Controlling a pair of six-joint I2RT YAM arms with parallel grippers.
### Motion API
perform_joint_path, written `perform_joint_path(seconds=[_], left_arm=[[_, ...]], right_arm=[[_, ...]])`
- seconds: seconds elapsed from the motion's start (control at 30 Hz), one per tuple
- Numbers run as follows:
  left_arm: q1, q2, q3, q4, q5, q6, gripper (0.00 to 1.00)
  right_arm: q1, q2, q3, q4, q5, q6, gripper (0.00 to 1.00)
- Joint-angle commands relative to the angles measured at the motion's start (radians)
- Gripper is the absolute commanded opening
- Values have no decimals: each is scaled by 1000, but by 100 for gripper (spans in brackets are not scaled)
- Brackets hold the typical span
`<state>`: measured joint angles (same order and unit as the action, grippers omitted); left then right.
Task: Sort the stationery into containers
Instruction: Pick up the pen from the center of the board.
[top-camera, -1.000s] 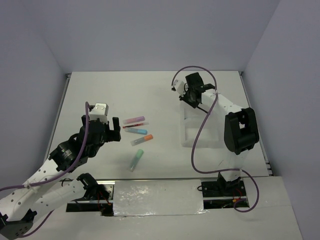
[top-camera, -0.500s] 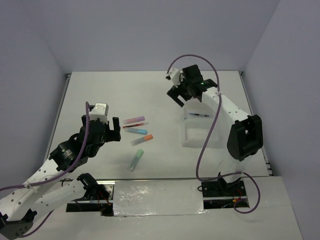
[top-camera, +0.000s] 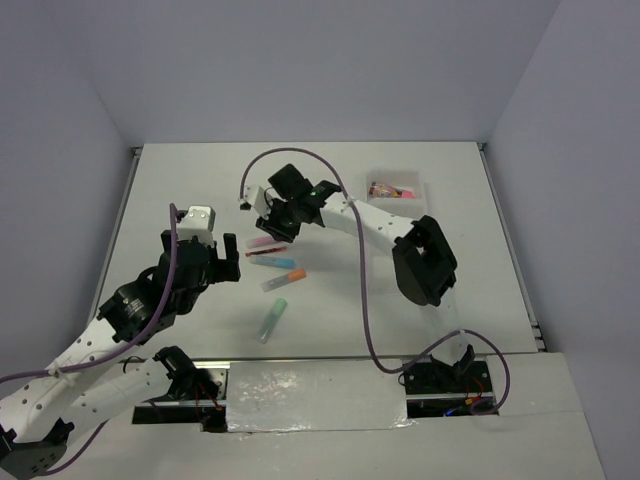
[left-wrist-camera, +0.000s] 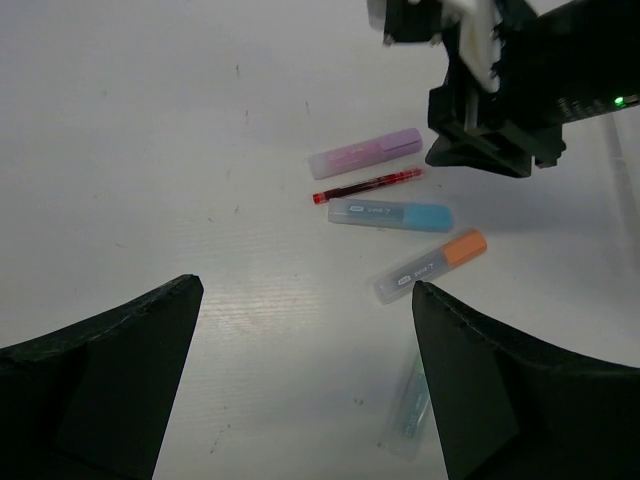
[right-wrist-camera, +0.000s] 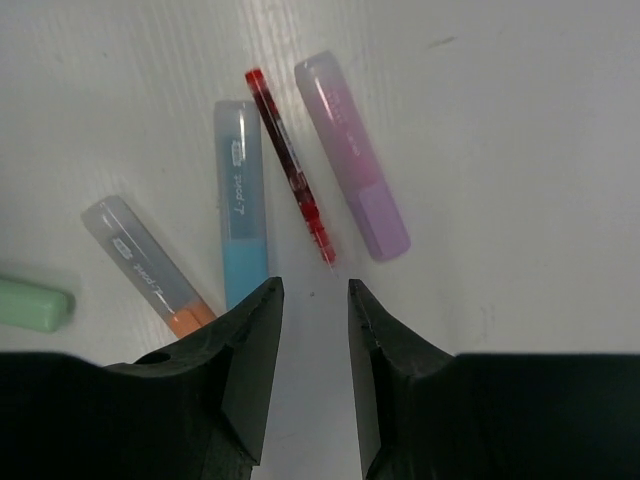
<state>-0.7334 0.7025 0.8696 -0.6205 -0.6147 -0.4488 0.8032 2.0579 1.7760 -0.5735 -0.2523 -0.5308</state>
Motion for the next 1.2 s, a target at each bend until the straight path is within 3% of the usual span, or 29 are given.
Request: perform_joint_path(seconds=[0.0, 0.43, 0.83, 1.17], left_arm=[[5, -8, 5, 28, -7, 4, 99], [5, 0, 5, 31, 10, 10, 100], [5, -12, 3, 34, 15, 13, 99], [5, -31, 2, 34, 15, 15, 100]], right_arm=[[-1, 48, 82, -89, -48, -87, 40], [7, 157, 79, -71, -24, -118, 36], [7, 248, 174, -92, -35, -140, 34], [7, 366, 298, -242, -85, -159, 33]])
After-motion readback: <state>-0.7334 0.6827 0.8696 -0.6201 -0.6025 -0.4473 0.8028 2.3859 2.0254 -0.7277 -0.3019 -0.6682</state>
